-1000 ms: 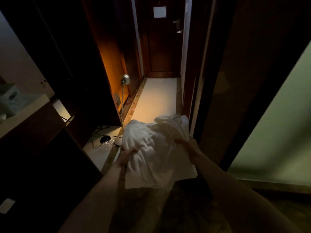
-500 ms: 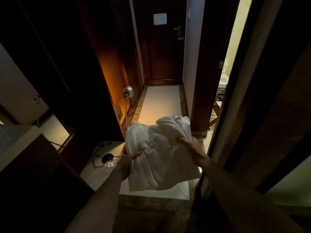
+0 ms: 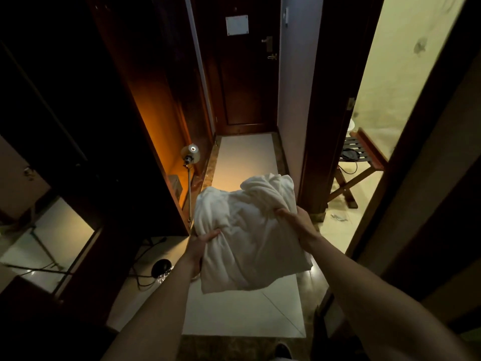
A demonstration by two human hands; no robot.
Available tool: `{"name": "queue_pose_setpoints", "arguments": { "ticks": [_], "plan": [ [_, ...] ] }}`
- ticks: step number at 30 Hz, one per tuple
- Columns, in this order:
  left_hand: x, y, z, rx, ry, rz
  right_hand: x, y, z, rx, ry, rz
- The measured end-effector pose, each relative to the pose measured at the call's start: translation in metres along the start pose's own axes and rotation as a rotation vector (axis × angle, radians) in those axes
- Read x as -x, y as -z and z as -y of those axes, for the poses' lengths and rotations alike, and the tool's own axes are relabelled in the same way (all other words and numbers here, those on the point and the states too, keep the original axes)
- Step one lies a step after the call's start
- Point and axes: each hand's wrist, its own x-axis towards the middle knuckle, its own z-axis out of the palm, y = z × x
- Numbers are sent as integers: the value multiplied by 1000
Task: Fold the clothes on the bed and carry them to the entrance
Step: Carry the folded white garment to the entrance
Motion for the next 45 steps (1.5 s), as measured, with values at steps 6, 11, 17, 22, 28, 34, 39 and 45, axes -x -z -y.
{"name": "queue_pose_setpoints", "arguments": {
  "ticks": [6,11,17,22,28,34,39,45],
  "plan": [
    [-68,-33,-40,12,-46,-61,-86,0,29,-1,18,0],
    [-127,-55,-72,25,-59,-70,-158,3,55,-5,11,13],
    [-190,-73,-101,11,-16,-65,-230,-4,78,12,10,28],
    [-252,-80,-131,39,4,-46,-303,-24,93,35,0,15],
    [-353,-63,-178,60,16,-31,-404,-68,113,58,-18,1],
    [-445,-59,-235,40,7,-4,-491,-99,143,41,-35,-9],
    [-509,-76,-269,47,-5,19,-559,-104,163,53,-52,-41],
    [-601,-106,-293,54,31,-17,-661,-96,176,41,-75,-17]
  ]
}}
